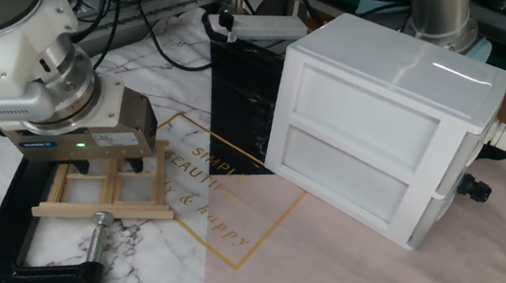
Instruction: Open a sliding window
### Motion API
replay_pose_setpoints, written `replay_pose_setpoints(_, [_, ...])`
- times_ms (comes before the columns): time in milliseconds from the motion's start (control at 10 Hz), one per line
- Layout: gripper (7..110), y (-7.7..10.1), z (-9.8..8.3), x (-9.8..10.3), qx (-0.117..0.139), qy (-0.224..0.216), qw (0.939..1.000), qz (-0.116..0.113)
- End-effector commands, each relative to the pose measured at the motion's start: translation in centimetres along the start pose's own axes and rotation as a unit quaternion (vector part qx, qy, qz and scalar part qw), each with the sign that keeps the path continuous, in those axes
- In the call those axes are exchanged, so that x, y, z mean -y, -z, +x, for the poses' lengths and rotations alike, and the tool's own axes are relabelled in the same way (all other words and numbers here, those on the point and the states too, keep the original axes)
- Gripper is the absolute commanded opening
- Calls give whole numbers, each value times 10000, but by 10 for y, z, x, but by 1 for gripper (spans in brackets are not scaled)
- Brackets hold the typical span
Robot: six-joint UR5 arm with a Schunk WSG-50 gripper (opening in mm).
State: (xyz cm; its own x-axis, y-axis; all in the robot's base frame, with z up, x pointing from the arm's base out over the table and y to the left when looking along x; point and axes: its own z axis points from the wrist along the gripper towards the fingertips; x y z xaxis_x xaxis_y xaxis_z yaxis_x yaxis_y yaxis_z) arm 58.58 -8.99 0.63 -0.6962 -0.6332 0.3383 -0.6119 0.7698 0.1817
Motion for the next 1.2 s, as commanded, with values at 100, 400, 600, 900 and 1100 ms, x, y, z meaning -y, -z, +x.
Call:
replay_pose_setpoints(100, [88,8,8,-5,-82,3,9998,-186])
replay_pose_setpoints(400, [88,7,10,-8,-152,-43,9996,-245])
replay_pose_setpoints(600, [88,6,8,-6,-129,-12,9997,-226])
replay_pose_setpoints(900, [88,3,2,-7,-76,-8,9996,-263])
replay_pose_setpoints(1100, [88,2,5,-8,-152,-19,9995,-292])
